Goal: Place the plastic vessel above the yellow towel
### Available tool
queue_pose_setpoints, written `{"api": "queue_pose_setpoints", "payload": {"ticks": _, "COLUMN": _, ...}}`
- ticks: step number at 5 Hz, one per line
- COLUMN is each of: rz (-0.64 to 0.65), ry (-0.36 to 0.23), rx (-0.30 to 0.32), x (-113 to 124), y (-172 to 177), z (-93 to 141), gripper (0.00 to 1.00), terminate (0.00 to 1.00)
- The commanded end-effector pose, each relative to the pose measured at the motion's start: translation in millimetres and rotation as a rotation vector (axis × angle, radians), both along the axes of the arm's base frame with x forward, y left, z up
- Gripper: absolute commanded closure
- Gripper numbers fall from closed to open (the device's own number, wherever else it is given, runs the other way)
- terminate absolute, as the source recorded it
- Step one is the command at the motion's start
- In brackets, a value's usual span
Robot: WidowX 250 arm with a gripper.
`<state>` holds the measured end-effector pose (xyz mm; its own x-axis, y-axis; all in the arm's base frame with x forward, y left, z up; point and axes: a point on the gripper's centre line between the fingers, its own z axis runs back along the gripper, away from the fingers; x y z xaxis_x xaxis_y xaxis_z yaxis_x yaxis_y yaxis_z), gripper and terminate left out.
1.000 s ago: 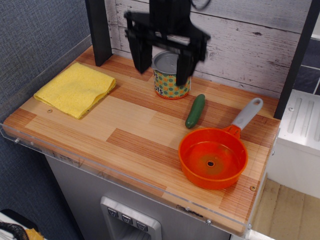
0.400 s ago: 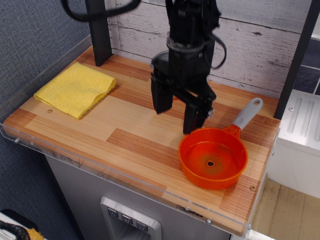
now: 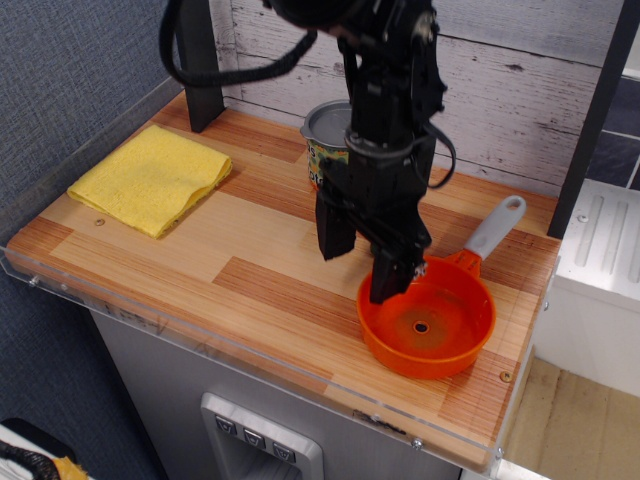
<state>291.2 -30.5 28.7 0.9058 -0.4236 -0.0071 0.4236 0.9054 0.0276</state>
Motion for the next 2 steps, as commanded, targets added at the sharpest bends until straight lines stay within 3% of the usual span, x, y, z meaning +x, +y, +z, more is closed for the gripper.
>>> {"api": "queue_pose_setpoints", "payload": {"ticks": 1, "rz": 0.019, "ry": -0.048, "rx": -0.006, "x": -1.1, "y": -2.0, "z": -4.2, "gripper": 1.00, "terminate": 0.00}}
{"api": "queue_pose_setpoints", "payload": {"ticks": 2, "rz": 0.047, "ry": -0.059, "rx": -0.025, "x": -1.7, "y": 0.2, "z": -7.6, "gripper": 1.00, "terminate": 0.00}}
